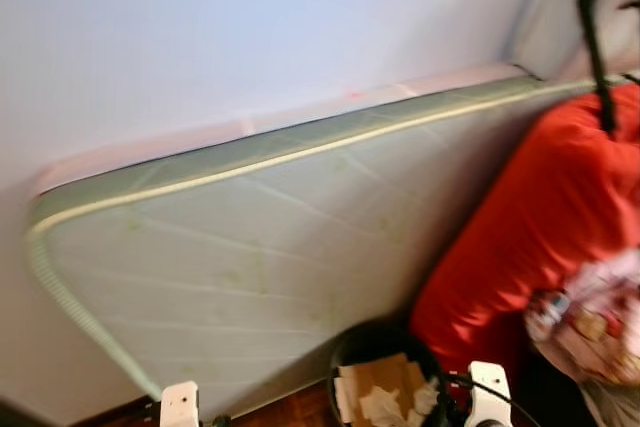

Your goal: Clean up the room

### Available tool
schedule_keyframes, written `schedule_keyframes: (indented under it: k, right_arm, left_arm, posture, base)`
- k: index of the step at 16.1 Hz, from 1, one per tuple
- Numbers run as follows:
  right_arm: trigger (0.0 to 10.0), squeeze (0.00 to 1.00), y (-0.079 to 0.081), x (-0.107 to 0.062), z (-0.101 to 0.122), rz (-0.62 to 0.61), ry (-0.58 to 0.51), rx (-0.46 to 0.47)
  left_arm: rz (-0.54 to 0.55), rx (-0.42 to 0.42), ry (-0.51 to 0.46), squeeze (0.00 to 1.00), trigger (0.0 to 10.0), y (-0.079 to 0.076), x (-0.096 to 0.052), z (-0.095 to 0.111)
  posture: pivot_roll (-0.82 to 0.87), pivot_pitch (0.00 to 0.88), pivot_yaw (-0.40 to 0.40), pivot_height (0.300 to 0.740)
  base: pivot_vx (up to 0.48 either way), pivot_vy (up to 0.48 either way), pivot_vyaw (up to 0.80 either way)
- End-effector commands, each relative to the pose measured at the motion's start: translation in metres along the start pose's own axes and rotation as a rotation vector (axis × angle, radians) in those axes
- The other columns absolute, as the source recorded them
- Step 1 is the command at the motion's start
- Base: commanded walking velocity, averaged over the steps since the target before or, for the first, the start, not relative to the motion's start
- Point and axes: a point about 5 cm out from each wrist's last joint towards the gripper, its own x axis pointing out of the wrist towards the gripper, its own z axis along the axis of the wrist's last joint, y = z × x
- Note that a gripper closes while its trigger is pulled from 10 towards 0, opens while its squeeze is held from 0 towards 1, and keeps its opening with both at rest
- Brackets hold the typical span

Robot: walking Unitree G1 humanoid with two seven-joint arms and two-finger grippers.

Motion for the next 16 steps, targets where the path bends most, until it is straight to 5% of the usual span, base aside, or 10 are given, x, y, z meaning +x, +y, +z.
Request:
schedule_keyframes:
  k: [1, 6, 16]
  right_arm:
    - [10.0, 0.0, -0.001, -0.001, -0.006, 0.004, 0.026, -0.019]
    - [10.0, 0.0, 0.005, -0.003, -0.017, 0.003, 0.043, -0.015]
    - [10.0, 0.0, 0.005, -0.003, -0.02, -0.012, 0.039, 0.018]
  left_arm:
    - [0.003, 0.002, 0.018, 0.0, 10.0, 0.004, -0.001, -0.002]
    - [-0.016, 0.047, 0.032, 0.0, 10.0, 0.009, -0.008, -0.019]
    - [-0.001, 0.051, 0.026, 0.0, 10.0, 0.014, -0.01, -0.022]
  posture:
    - [-0.07, 0.0, -0.015, 0.74]
    - [-0.09, 0.0, 0.027, 0.74]
    - [-0.09, 0.045, 0.031, 0.74]
  base:
    - [0.0, 0.0, -0.74]
    - [0.0, 0.0, -0.74]
    - [0.0, 0.0, -0.74]
